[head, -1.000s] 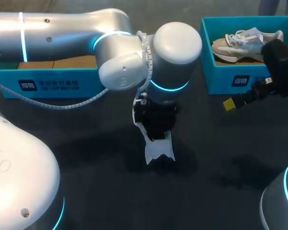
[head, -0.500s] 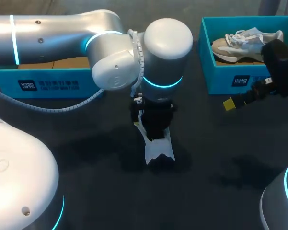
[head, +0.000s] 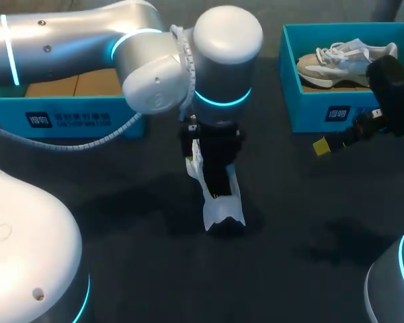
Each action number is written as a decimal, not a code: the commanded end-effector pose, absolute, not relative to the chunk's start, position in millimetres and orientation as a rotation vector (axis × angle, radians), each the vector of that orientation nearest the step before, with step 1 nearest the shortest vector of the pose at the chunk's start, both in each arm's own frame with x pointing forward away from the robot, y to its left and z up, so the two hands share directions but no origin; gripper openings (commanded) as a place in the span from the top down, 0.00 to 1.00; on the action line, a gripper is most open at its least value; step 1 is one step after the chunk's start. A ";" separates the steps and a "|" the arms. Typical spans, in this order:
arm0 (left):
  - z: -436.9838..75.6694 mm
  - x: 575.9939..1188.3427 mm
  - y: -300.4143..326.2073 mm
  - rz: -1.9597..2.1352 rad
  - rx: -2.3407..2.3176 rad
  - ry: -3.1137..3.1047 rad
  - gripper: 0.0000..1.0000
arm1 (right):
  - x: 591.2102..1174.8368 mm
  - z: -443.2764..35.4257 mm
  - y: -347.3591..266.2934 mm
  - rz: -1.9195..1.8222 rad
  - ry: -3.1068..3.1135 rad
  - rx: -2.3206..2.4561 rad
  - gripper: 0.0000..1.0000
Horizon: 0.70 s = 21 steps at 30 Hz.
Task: Take the shoe out of the shoebox, open the shoe tongue, remove and reinsert the insole, then place the shoe into the shoebox
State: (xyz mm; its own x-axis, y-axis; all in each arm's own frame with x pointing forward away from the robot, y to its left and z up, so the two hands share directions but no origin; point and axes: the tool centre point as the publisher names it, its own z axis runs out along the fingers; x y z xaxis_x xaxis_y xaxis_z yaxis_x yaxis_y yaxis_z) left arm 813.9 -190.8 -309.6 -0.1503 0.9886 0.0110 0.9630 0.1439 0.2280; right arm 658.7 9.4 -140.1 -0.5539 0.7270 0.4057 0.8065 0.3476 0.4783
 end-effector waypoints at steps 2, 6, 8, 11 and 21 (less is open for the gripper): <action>-284.4 817.7 -177.3 0.238 1.945 2.248 0.00 | 661.3 -140.3 11.3 -0.980 -2.476 -1.420 0.00; -270.7 824.5 -171.2 0.263 1.934 2.223 0.00 | 661.3 -140.3 11.3 -0.980 -2.476 -1.420 0.00; -265.7 830.1 -167.4 0.264 1.929 2.219 0.00 | 661.3 -140.3 11.3 -0.980 -2.476 -1.420 0.00; -260.4 839.6 -161.3 0.276 1.919 2.217 0.00 | 661.3 -140.3 11.3 -0.980 -2.476 -1.420 0.00; -264.3 866.4 -160.9 0.293 1.999 2.155 0.51 | 661.3 -140.3 11.3 -0.980 -2.476 -1.420 0.00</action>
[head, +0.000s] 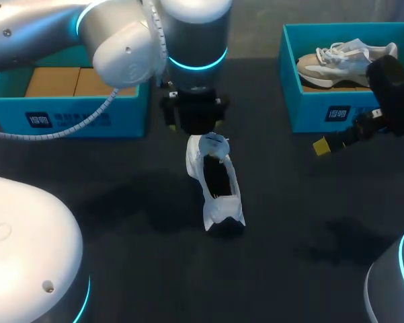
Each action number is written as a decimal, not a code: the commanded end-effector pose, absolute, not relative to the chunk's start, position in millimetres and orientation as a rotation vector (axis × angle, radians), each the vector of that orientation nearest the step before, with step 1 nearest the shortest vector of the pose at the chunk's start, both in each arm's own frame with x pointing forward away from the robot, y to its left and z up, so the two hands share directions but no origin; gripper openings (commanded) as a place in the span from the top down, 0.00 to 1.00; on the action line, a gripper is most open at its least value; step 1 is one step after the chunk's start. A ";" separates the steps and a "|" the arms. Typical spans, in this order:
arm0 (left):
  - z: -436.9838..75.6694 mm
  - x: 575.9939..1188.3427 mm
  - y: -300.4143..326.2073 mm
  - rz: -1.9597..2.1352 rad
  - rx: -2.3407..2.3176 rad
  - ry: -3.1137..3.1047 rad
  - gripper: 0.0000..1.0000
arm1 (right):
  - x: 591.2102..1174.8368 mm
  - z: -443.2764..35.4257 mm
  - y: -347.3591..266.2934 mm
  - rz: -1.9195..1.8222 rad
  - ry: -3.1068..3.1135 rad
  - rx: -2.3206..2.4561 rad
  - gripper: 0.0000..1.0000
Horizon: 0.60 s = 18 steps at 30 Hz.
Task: Take the shoe out of the shoebox, open the shoe tongue, remove and reinsert the insole, then place the shoe into the shoebox
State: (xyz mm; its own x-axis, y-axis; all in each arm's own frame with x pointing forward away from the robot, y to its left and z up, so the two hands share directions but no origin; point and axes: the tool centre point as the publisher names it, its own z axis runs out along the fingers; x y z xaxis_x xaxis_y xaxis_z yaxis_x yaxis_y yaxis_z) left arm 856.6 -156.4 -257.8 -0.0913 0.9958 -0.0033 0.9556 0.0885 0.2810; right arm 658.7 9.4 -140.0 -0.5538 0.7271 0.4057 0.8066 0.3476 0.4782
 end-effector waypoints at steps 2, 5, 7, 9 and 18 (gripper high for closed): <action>-266.7 870.3 -164.4 0.293 2.010 2.144 0.62 | 661.3 -140.3 11.3 -0.980 -2.476 -1.420 0.00; -270.4 875.9 -170.1 0.276 2.029 2.132 0.61 | 661.3 -140.3 11.3 -0.980 -2.476 -1.420 0.00; -274.5 878.1 -174.7 0.262 2.054 2.119 0.60 | 661.3 -140.3 11.3 -0.980 -2.476 -1.420 0.00; -279.0 879.0 -179.5 0.258 2.070 2.110 0.60 | 661.3 -140.3 11.3 -0.980 -2.476 -1.420 0.00; -295.0 867.5 -190.0 0.204 2.127 2.099 0.62 | 661.3 -140.3 11.3 -0.980 -2.476 -1.420 0.00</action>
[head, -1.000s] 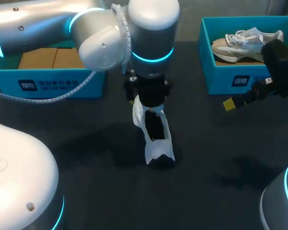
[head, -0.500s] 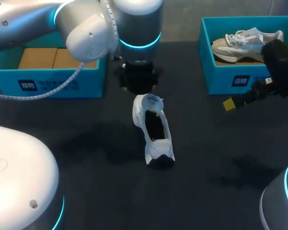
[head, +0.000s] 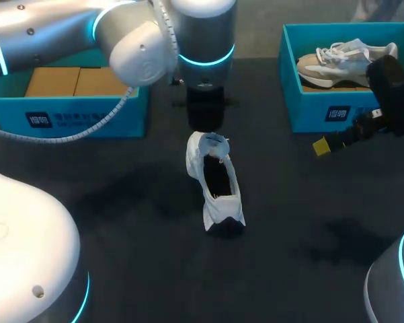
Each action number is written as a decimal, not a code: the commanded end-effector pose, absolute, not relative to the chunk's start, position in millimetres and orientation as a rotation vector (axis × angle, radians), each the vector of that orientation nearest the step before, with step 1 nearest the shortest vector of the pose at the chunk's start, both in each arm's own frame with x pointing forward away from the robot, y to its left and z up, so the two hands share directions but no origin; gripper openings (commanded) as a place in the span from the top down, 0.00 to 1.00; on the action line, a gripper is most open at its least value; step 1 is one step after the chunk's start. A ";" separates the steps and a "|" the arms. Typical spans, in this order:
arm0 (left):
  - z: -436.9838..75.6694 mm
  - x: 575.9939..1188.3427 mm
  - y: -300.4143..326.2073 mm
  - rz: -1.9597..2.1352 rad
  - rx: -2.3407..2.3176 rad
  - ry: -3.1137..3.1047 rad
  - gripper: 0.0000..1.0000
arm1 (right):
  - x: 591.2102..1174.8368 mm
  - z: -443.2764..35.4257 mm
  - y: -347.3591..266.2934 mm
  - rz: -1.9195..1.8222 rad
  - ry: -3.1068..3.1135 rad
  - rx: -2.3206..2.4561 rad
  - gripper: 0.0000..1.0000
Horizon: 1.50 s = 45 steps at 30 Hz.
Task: Take the shoe out of the shoebox, open the shoe tongue, remove and reinsert the insole, then place the shoe into the shoebox
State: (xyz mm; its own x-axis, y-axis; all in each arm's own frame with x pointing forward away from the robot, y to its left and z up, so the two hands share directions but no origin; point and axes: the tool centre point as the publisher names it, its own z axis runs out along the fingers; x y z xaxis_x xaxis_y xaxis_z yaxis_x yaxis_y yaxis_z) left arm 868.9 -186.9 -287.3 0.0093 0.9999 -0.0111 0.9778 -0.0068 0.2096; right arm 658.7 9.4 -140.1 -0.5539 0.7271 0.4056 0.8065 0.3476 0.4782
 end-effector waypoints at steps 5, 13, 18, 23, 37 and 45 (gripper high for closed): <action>-306.3 853.3 -186.6 0.185 2.155 2.115 0.62 | 661.3 -140.3 11.3 -0.980 -2.476 -1.420 0.00; -316.0 835.9 -193.9 0.140 2.153 2.144 0.63 | 661.3 -140.3 11.3 -0.980 -2.476 -1.420 0.00; -316.2 828.5 -202.0 0.111 2.116 2.168 0.63 | 661.3 -140.3 11.3 -0.980 -2.476 -1.420 0.00; -317.7 820.8 -204.5 0.090 2.101 2.194 0.63 | 661.3 -140.3 11.3 -0.980 -2.476 -1.420 0.00; -290.2 811.9 -198.6 0.120 2.087 2.171 0.62 | 661.3 -140.3 11.3 -0.980 -2.476 -1.420 0.00; -301.8 838.7 -206.0 0.187 2.117 2.157 0.63 | 661.3 -140.3 11.3 -0.980 -2.476 -1.420 0.00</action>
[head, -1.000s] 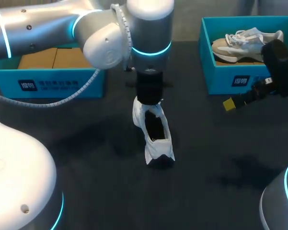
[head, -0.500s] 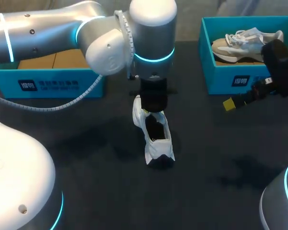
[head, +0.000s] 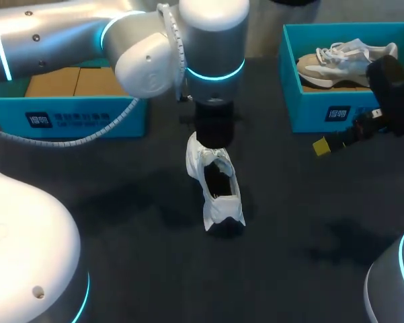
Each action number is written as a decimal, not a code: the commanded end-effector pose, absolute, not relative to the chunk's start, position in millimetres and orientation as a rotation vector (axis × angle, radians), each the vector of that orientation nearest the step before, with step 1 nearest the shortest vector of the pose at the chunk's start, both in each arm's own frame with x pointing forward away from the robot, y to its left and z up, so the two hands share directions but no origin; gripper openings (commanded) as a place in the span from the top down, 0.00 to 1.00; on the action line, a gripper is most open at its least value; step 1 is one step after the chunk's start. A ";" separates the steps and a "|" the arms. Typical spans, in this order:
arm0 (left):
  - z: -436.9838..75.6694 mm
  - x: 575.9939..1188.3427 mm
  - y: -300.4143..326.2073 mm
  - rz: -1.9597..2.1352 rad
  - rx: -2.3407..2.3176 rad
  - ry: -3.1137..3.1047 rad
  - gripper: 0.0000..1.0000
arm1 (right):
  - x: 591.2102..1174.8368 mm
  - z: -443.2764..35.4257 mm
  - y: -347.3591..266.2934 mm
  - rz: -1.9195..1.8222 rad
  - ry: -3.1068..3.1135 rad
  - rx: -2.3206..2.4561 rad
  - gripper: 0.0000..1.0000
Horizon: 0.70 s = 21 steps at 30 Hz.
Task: Take the shoe out of the shoebox, open the shoe tongue, remove and reinsert the insole, then place the shoe into the shoebox
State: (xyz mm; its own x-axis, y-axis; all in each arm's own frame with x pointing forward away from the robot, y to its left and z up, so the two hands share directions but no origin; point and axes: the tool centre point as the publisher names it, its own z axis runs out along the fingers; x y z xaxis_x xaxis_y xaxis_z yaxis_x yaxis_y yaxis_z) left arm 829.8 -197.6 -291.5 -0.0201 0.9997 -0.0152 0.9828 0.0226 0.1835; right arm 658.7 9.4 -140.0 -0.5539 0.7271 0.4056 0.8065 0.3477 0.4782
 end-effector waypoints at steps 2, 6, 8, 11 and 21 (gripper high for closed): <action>-304.8 839.5 -206.0 0.192 2.122 2.157 0.63 | 661.3 -140.3 11.3 -0.980 -2.476 -1.420 0.00; -312.1 832.9 -204.0 0.191 2.151 2.160 0.64 | 661.3 -140.3 11.3 -0.980 -2.476 -1.420 0.00; -316.6 824.8 -203.4 0.179 2.171 2.157 0.63 | 661.3 -140.3 11.3 -0.980 -2.476 -1.420 0.00; -322.9 810.5 -205.0 0.167 2.201 2.154 0.63 | 661.3 -140.3 11.3 -0.980 -2.476 -1.420 0.00; -325.2 772.4 -202.4 0.098 2.191 2.215 0.62 | 661.3 -140.3 11.3 -0.980 -2.476 -1.420 0.00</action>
